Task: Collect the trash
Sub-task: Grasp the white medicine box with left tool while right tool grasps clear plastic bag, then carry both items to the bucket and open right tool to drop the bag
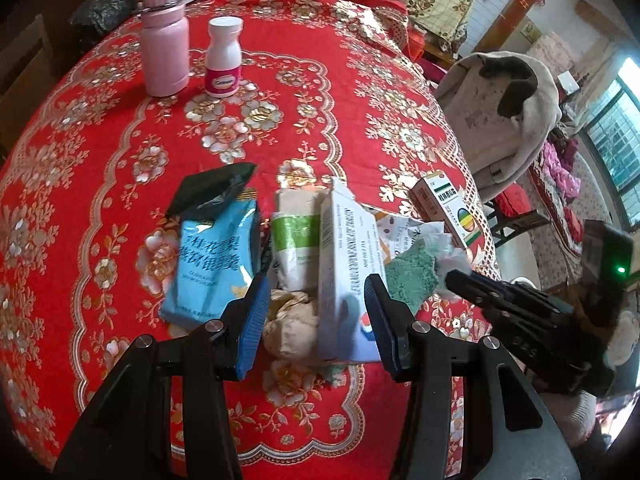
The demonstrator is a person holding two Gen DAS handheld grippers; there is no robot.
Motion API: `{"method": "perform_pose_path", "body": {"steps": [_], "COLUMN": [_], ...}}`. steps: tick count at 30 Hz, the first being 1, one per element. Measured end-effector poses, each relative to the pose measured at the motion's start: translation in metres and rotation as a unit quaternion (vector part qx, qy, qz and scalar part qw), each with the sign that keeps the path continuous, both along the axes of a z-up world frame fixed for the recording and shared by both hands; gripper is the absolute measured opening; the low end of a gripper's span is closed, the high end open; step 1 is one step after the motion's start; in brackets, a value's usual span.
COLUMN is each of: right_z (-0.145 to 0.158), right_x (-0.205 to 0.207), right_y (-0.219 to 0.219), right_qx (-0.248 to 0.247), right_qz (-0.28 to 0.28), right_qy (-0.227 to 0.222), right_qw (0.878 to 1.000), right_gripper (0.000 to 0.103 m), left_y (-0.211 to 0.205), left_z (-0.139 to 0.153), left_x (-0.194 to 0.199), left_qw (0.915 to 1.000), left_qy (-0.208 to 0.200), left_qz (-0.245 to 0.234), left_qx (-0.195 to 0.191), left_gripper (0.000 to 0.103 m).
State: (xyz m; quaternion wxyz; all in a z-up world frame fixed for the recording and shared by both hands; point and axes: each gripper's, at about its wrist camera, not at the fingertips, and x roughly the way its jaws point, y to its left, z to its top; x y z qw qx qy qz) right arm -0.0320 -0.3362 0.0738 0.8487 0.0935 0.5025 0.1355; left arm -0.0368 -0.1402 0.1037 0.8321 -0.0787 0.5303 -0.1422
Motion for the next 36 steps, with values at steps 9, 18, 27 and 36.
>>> {"method": "perform_pose_path", "body": {"steps": [9,18,27,36], "right_z": [0.012,0.012,0.014,0.026], "right_x": [-0.019,-0.029,-0.033,-0.041], "right_y": [-0.031,-0.041,-0.040,-0.038], "right_qx": [0.003,0.010,0.012,0.015], "right_qz": [-0.036,-0.047,-0.049,-0.047], "right_qy": [-0.007,-0.001,-0.004,-0.019], "right_qw": [0.999,0.999,0.999,0.999], "right_gripper": [0.014,0.014,0.014,0.014], "left_y": [-0.029,-0.057,-0.052,-0.029], "left_z": [-0.012,-0.019,-0.026,0.003], "left_x": [0.015,0.015,0.014,0.007], "left_qw": [0.9981,0.9923,0.9906,0.9974], "left_qy": [0.008,0.007,0.018,0.002], "left_qz": [-0.034,-0.079,-0.088,-0.063], "left_qx": [0.051,0.095,0.103,0.036], "left_gripper": [0.047,0.047,0.041,0.040]}}
